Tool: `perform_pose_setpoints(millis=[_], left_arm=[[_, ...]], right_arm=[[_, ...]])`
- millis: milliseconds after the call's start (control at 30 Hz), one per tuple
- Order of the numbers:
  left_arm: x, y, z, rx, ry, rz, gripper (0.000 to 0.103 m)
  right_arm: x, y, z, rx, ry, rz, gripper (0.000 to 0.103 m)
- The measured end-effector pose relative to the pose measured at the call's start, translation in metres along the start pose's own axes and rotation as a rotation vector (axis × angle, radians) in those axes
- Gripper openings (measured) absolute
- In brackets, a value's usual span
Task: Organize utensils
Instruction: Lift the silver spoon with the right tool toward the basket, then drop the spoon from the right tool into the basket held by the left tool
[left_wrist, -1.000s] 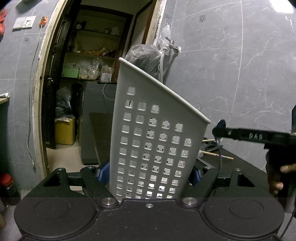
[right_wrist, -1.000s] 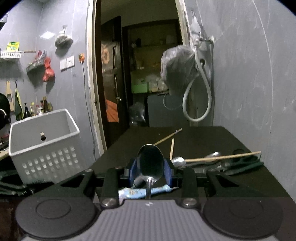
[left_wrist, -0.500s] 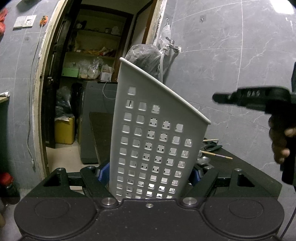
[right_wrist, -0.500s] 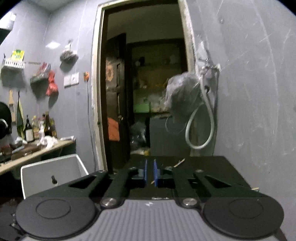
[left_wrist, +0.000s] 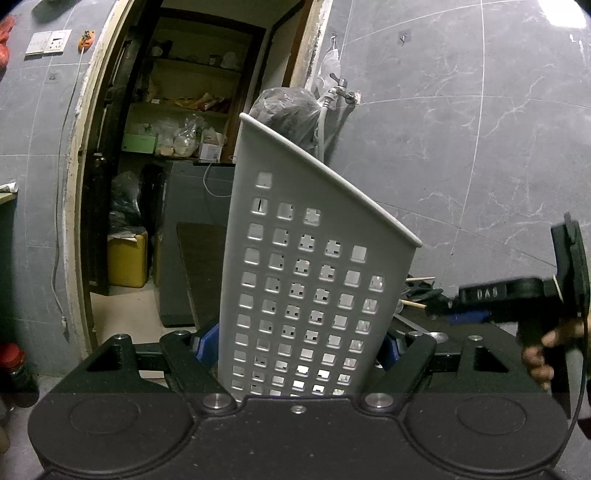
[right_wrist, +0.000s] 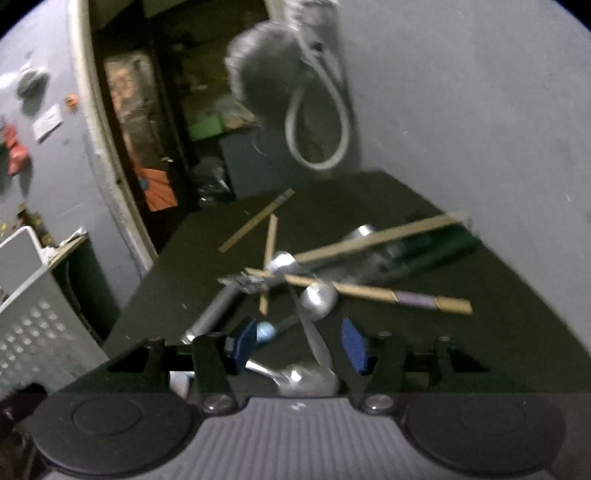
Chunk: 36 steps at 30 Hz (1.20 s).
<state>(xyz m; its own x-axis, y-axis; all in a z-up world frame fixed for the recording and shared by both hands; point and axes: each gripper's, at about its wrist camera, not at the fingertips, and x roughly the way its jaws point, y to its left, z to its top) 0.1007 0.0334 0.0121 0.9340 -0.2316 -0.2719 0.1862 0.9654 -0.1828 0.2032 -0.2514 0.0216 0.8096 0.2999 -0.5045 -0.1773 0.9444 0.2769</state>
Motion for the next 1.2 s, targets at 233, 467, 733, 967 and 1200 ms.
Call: perform_pose_setpoints(millis=[233,467,733,967,1200], left_arm=[[0.000,0.002,0.000,-0.001,-0.001,-0.001,0.081],[-0.001,0.003,-0.001,-0.004,0.001,-0.004,0.081],[0.000,0.004,-0.002,-0.015,0.003,-0.011,0.081],[0.000,0.005,-0.003,-0.019,0.003,-0.012,0.081],[0.000,0.005,-0.003,-0.021,0.003,-0.015,0.081]], right_arm=[[0.007,-0.017,-0.027,0.103,0.040,0.013,0.050],[0.009,-0.003,-0.034,0.078,0.010,-0.033,0.013],[0.010,-0.007,-0.033,0.116,-0.011,-0.003,0.005],[-0.014,0.008,-0.028,-0.005,-0.137,-0.021,0.001],[-0.034,0.036,-0.024,-0.187,-0.232,-0.062,0.001]])
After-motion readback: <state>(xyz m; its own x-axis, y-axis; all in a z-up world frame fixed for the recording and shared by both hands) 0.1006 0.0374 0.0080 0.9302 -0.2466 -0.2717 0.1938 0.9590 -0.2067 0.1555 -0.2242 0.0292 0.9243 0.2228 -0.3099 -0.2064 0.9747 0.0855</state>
